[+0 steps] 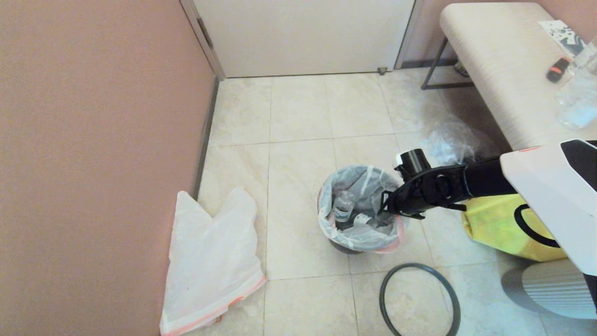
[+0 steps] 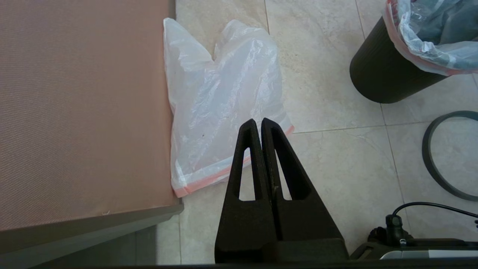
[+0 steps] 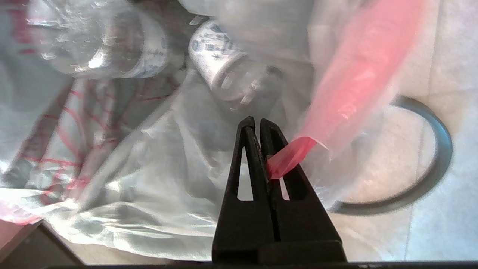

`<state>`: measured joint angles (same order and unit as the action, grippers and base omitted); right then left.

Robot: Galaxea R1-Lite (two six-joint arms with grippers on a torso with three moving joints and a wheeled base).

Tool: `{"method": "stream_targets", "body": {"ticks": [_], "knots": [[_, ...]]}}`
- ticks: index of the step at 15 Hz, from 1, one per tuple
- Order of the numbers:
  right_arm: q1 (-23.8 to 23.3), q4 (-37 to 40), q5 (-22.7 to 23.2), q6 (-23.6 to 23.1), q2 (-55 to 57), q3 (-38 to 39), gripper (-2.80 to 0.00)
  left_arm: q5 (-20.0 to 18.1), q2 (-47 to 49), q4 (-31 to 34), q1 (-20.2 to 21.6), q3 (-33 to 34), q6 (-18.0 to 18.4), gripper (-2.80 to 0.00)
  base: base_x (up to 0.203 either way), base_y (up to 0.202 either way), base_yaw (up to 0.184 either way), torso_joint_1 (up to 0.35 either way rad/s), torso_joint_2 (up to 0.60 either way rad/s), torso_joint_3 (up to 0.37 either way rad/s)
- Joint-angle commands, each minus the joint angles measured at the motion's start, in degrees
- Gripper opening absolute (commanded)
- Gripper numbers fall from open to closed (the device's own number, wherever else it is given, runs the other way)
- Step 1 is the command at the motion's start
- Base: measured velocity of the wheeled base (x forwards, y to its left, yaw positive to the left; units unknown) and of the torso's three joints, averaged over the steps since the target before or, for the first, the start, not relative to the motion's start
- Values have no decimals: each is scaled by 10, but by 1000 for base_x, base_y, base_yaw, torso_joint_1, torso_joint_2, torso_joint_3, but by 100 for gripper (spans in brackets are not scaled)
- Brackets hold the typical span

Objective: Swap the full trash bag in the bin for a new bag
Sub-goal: Place the trash bag on the floor

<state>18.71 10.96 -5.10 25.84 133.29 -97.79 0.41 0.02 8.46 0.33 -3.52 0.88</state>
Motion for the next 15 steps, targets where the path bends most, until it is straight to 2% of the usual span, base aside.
{"method": "stream_targets", "body": {"ticks": [1, 7, 15], "knots": [[-8, 0, -1, 2, -14, 9, -280, 0, 0, 1, 0, 0, 0, -280, 0, 0, 0, 0, 0, 0], [7, 1, -1, 26, -25, 9, -280, 0, 1, 1, 0, 0, 0, -280, 0, 0, 0, 0, 0, 0], [14, -9, 3, 34, -26, -11, -280, 0, 0, 1, 0, 0, 0, -280, 0, 0, 0, 0, 0, 0]]}}
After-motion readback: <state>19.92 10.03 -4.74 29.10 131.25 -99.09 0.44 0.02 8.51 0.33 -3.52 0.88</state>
